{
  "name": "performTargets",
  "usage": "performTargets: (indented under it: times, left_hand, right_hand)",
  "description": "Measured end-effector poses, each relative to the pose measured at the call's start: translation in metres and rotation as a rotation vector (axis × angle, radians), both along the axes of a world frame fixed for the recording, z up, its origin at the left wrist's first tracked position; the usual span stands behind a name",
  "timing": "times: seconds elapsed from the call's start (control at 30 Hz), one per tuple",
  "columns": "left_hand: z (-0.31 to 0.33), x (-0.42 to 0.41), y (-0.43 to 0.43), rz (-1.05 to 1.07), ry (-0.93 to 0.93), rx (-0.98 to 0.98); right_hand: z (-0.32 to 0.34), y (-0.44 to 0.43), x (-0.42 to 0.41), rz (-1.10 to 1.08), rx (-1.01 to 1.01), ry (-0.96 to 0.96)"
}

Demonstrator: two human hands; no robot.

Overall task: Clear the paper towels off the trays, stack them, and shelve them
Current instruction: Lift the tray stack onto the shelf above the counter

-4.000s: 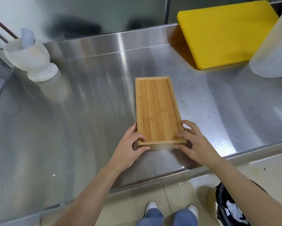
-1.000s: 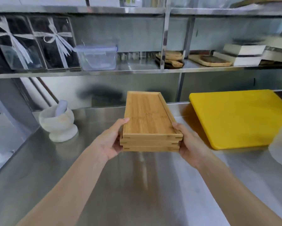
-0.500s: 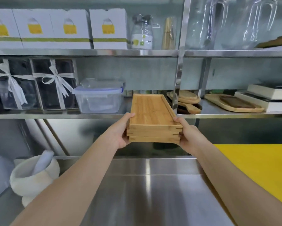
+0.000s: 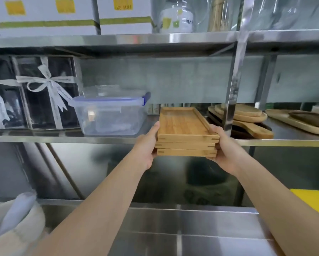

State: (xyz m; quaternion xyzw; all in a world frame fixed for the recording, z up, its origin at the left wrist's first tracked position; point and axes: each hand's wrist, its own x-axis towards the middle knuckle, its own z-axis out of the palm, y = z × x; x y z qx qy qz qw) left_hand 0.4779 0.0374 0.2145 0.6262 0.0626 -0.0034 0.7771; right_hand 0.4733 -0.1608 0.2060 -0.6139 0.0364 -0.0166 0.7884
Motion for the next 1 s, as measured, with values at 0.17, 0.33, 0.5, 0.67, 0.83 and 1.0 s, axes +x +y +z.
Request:
performTargets:
  times: [0.17,0.33,0.5,0.67,0.83,1.0]
  left_hand:
    - [-0.022,-0.012,-0.010,-0.064,-0.197,0.109]
    - [-0.038,-0.023,-0.012,-0.085,-0.344,0.211]
    - [-0.039,-0.021,-0.015,-0.038,-0.459,0.335]
    - [-0.042,-0.005,-0.019,0.023,-0.504,0.403]
    - [-0.043,0.022,-0.019,0.132,-0.542,0.527]
    - [-0.036,0.043,-0.010,0.053,-0.539,0.635]
  right_hand:
    - [-0.008,0.006,-0.007,-0.044,0.004,-0.148]
    - [-0.028,0.019,-0.020,0.039,-0.148,-0.275]
    - [-0.034,0.020,-0.013,-0.007,-0.270,-0.300]
    - [-0.031,0.025,-0.003,-0.091,-0.388,-0.405]
    - [-0.030,0.031,0.022,-0.193,-0.527,-0.490]
    - [-0.026,0.016,0.051,-0.185,-0.746,-0.398]
